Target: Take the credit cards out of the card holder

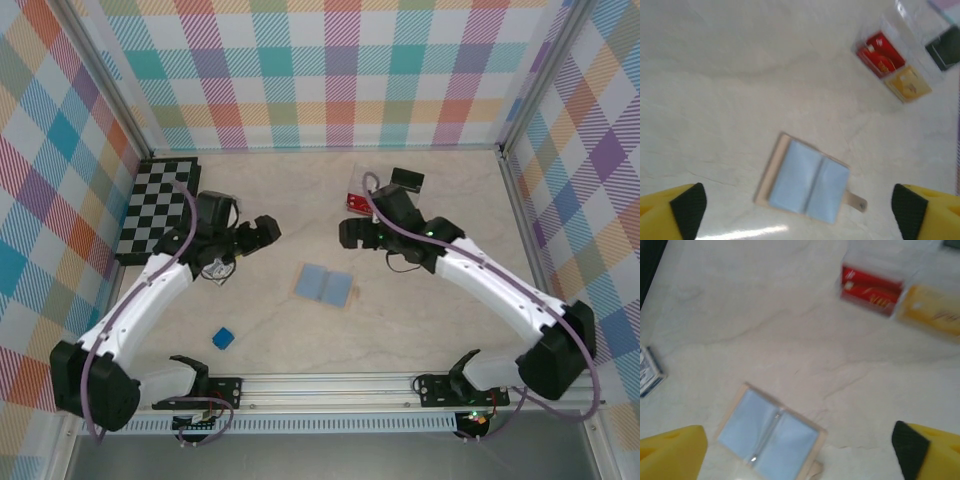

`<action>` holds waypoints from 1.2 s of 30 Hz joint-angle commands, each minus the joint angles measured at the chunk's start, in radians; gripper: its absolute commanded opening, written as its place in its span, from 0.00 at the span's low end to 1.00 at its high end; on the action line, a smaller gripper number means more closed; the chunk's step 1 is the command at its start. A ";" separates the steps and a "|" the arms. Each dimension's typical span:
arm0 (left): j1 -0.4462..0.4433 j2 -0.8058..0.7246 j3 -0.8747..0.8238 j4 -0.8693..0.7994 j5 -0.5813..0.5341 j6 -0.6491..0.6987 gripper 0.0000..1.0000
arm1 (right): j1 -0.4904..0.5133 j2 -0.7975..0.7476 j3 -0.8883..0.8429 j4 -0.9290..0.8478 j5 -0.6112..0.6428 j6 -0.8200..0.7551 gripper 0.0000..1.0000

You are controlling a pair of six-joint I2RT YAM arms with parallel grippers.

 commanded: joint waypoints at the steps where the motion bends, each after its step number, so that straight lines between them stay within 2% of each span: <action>1: 0.013 -0.077 0.013 -0.109 -0.279 0.097 1.00 | -0.054 -0.084 -0.035 -0.003 0.179 -0.089 1.00; 7: 0.017 -0.223 -0.144 0.035 -0.596 0.103 1.00 | -0.201 -0.202 -0.130 0.041 0.215 -0.107 1.00; 12: 0.024 -0.251 -0.261 0.100 -0.775 0.062 1.00 | -0.309 -0.261 -0.246 0.074 0.286 -0.071 1.00; 15: 0.031 -0.248 -0.318 0.136 -0.831 0.080 1.00 | -0.382 -0.301 -0.337 0.133 0.286 -0.067 1.00; 17: 0.039 -0.257 -0.367 0.210 -0.811 0.127 1.00 | -0.422 -0.322 -0.406 0.200 0.284 -0.071 1.00; 20: 0.044 -0.260 -0.477 0.423 -0.780 0.239 1.00 | -0.451 -0.333 -0.529 0.365 0.249 -0.146 1.00; 23: 0.054 -0.254 -0.564 0.605 -0.820 0.268 1.00 | -0.466 -0.300 -0.602 0.479 0.230 -0.194 1.00; 26: 0.085 -0.225 -0.620 0.742 -0.803 0.320 1.00 | -0.494 -0.237 -0.648 0.585 0.222 -0.218 1.00; 31: 0.156 -0.142 -0.656 0.890 -0.631 0.458 1.00 | -0.502 -0.164 -0.740 0.836 0.155 -0.329 1.00; 36: 0.199 -0.045 -0.713 1.116 -0.451 0.558 1.00 | -0.503 -0.059 -0.791 1.052 0.086 -0.385 1.00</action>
